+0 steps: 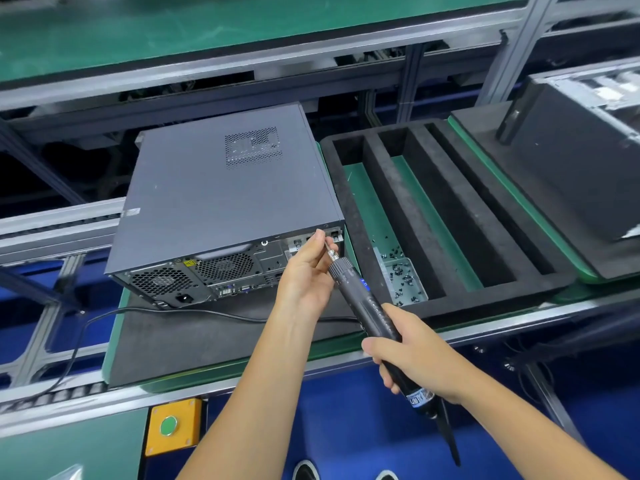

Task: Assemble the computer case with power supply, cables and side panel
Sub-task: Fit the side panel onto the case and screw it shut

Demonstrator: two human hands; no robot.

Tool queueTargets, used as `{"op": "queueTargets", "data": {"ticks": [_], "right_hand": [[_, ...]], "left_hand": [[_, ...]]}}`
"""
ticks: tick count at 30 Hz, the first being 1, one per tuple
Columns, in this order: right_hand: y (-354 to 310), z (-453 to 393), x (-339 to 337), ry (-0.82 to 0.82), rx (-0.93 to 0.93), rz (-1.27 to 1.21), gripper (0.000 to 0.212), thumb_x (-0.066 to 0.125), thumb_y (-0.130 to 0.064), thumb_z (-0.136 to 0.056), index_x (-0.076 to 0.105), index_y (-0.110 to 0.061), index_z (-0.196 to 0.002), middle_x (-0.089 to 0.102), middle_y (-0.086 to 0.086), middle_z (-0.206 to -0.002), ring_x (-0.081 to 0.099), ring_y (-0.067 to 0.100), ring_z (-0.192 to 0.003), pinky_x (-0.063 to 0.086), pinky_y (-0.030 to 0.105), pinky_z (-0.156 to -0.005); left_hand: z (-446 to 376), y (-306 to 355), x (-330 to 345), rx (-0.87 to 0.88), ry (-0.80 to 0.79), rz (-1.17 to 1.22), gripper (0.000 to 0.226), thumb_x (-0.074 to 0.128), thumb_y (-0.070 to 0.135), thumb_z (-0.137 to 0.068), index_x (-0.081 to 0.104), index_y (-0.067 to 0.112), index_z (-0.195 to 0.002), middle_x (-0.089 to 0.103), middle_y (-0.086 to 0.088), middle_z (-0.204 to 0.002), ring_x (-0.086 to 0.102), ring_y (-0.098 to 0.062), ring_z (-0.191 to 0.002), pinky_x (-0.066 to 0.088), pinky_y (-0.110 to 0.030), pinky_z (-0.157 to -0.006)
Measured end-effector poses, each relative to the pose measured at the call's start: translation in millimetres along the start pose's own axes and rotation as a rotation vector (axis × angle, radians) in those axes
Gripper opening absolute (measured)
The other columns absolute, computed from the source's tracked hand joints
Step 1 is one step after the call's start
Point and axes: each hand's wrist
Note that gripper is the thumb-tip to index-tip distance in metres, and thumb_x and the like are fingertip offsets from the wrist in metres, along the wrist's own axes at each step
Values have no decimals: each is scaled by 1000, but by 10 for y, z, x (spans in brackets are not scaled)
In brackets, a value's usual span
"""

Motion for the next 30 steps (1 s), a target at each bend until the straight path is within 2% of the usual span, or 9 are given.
{"op": "queueTargets", "data": {"ticks": [4,7,11,14,19,24,30], "right_hand": [[-2,15,-9,13,13,-5,29,63,-26,-87,52,-14,-110,58,2,-70,58,22,-54,52,35,-53],[9,23,-30,17,21,-16,32,63,-30,-83,52,-20,-112,58,2,-71,58,21,-55,52,35,-54],[13,20,-66,30,27,11,29,62,-32,-83,52,-27,-109,59,9,-71,58,21,-56,53,36,-55],[14,18,-78,49,23,24,29,62,-32,-83,53,-21,-108,58,10,-70,58,21,-54,52,36,-54],[14,8,-54,66,22,26,24,63,-29,-84,53,-18,-103,57,6,-69,57,21,-53,52,37,-53],[27,13,-30,63,25,52,19,64,-30,-84,54,-23,-99,59,7,-68,58,20,-53,53,36,-53],[41,-5,-13,69,27,79,22,63,-35,-81,53,-25,-98,60,6,-63,58,22,-53,53,38,-54]], "left_hand": [[-15,-4,44,-19,14,16,12,66,15,-86,64,14,-75,64,1,-64,60,-8,-54,51,-23,-53],[-24,-18,75,-55,31,-4,9,70,14,-83,64,13,-76,64,0,-64,61,-9,-55,52,-25,-55],[-43,-5,100,-75,35,1,18,69,11,-85,71,9,-67,67,-4,-68,64,-12,-57,54,-25,-56],[-14,-9,130,-42,-11,-66,13,63,14,-90,68,6,-82,68,-3,-70,64,-11,-60,55,-24,-58],[57,-103,217,83,78,-41,8,58,13,-94,62,5,-92,61,-5,-76,56,-13,-61,51,-21,-60],[113,-165,238,95,124,-32,15,58,18,-94,57,11,-81,54,-5,-70,50,-14,-63,39,-26,-66],[130,-176,232,132,166,-56,27,57,18,-94,52,13,-68,52,-3,-66,51,-13,-64,39,-27,-66]]}}
Point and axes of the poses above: each hand's wrist, its own z-axis away from the middle knuckle, its own x-axis out of the palm, y = z × x
